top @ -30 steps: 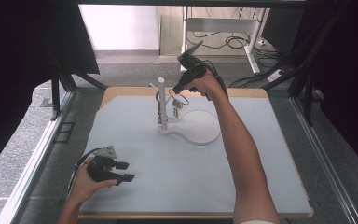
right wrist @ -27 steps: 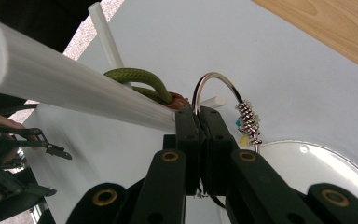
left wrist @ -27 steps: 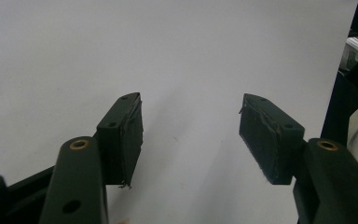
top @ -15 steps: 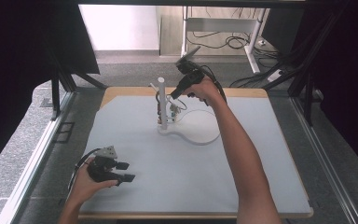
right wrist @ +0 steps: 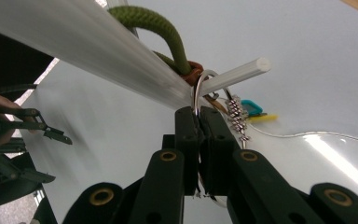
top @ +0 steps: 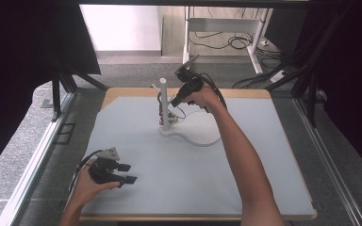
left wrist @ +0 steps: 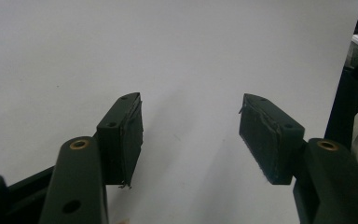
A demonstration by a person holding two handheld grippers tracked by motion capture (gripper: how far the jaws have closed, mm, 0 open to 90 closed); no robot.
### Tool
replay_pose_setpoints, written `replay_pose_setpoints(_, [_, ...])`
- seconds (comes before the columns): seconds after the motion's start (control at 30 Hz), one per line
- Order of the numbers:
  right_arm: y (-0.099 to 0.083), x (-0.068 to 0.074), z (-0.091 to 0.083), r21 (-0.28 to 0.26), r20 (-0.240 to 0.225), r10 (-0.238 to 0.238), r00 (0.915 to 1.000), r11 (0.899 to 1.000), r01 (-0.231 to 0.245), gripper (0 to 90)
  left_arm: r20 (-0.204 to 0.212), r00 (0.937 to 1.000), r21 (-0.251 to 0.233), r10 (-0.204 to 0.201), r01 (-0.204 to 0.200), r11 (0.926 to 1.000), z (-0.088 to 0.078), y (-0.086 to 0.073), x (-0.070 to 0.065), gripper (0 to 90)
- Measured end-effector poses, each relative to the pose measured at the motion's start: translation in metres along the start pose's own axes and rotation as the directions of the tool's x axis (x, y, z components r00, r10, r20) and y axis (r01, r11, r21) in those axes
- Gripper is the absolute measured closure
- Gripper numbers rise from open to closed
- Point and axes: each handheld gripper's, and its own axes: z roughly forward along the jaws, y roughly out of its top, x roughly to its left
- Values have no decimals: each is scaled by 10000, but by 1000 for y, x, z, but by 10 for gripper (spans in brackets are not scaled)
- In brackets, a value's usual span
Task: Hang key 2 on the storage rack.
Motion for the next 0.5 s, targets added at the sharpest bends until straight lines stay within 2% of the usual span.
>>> replay_pose_setpoints(0.17, [-3,0,5,-78,-133,-75,9999,9999,74,850,-52,10000,74,18,-17,10000,1,1,1,399])
replay_pose_setpoints(0.2, [-5,0,5,-181,-220,-96,9997,9998,92,808,-61,10000,104,-7,7,9999,2,1,1,399])
replay_pose_setpoints(0.33, [-10,0,1,-250,-175,-121,9998,9996,116,758,-91,9999,102,-54,55,9999,3,1,1,398])
replay_pose_setpoints(0.4, [-16,0,-8,-507,-55,-237,9997,9984,234,684,-128,9999,170,-11,14,9999,2,1,1,398])
replay_pose_setpoints(0.43, [-16,0,-8,-507,-55,-237,9997,9984,234,684,-128,9999,170,-11,14,9999,2,1,1,397])
replay_pose_setpoints(0.5, [-25,1,-16,-813,205,-320,9993,9961,335,612,-142,9999,59,-22,23,10000,0,0,1,397])
